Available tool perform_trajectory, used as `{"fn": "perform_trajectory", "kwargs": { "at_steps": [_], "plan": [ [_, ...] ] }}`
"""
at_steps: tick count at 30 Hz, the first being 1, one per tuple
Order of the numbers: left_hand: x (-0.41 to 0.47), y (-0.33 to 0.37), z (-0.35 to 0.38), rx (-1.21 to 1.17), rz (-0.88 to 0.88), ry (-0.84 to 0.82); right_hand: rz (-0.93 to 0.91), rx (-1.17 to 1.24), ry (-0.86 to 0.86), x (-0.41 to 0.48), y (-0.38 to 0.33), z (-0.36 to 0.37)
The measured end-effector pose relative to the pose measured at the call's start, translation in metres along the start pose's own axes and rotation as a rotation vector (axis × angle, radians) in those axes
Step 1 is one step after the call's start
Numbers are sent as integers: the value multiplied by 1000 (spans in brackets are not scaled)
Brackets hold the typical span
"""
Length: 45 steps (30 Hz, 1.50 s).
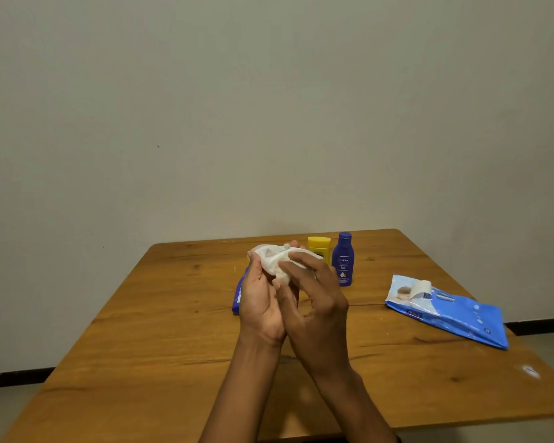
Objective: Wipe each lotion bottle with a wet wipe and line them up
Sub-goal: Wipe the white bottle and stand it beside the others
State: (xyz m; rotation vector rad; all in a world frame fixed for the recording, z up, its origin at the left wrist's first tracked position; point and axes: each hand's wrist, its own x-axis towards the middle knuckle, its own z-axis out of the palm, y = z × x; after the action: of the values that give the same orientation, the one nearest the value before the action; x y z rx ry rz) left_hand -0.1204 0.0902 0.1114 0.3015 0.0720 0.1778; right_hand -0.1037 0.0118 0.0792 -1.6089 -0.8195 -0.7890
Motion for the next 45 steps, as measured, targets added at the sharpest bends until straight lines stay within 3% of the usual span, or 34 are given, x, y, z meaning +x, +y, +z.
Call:
{"fn": "perform_trajectory", "kwargs": {
  "at_steps": [4,8,13,15,19,27,35,42,45],
  "plan": [
    [-1,-3,-5,1,25,55,-55,26,-60,7,1,-5],
    [2,-6,-1,-63,128,63,33,-36,75,17,12,-14],
    [0,-5,-1,-24,-8,6,-66,13,-25,7,5,-6],
    [0,-5,-2,9,27,20,-86,-22,-6,8,7,-10],
    [-1,-3,0,26,160,10,119,48,160,17,11,-20],
    [5,1,-10,305,218,48,270,305,10,12,4,-23],
    [7,-4,-19,573,464,36,323,343,-52,12,7,-20],
    [7,-8,-23,903,428,-17,272,331,10,34,15,-13],
    [4,-8,-21,822,343,-12,204,270,23,48,17,-8]
  ]
}}
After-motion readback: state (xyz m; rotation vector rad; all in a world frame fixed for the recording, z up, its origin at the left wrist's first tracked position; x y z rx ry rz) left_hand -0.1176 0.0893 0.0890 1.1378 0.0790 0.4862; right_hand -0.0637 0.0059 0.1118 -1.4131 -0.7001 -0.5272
